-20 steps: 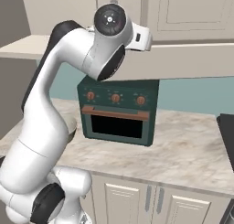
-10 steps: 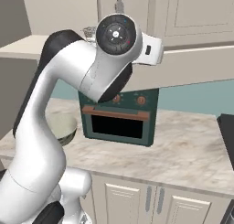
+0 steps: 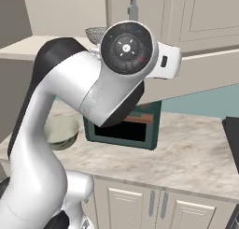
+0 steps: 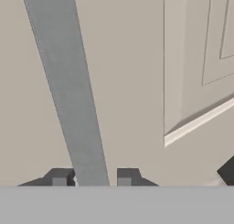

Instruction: Open the cabinet and setup a tea strainer by placing it in the bowl upright.

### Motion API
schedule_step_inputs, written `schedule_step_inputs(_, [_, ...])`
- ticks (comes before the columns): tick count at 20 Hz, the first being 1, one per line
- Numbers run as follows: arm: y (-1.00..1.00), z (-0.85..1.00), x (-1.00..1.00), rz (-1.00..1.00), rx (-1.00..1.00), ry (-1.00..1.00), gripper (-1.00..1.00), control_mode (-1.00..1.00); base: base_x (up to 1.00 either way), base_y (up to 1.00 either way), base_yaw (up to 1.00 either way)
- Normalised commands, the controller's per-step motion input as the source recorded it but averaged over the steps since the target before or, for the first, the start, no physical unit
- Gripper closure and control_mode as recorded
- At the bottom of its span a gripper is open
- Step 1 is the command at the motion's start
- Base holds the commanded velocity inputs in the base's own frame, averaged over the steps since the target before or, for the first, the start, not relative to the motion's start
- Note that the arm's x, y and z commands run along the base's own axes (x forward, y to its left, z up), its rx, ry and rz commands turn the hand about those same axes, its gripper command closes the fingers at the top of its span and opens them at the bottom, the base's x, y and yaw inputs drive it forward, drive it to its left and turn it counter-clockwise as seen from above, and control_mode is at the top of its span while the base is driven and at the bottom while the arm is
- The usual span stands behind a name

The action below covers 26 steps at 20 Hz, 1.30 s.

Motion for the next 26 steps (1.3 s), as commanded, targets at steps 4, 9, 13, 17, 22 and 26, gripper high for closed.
schedule_step_inputs(4, [0.0, 0.09, -0.62, -0.14, -0.11, 0.0, 1.0, -1.0, 0.0, 0.0, 0.0])
schedule_step_inputs(9, [0.43, 0.22, -0.72, -0.17, -0.18, 0.0, -1.0, -1.0, 0.0, 0.0, 0.0])
schedule_step_inputs(13, [0.55, 0.2, -0.81, -0.22, -0.16, 0.0, -1.0, -1.0, 0.0, 0.0, 0.0])
schedule_step_inputs(17, [0.91, 0.25, -0.49, -0.25, -0.27, 0.1, -1.0, -1.0, 0.0, 0.0, 0.0])
schedule_step_inputs(22, [0.85, 0.03, -0.05, -0.18, -0.23, 0.29, -1.0, -1.0, 0.0, 0.0, 0.0])
schedule_step_inputs(26, [0.41, -0.26, 0.22, -0.06, -0.2, 0.38, -1.0, -1.0, 0.0, 0.0, 0.0])
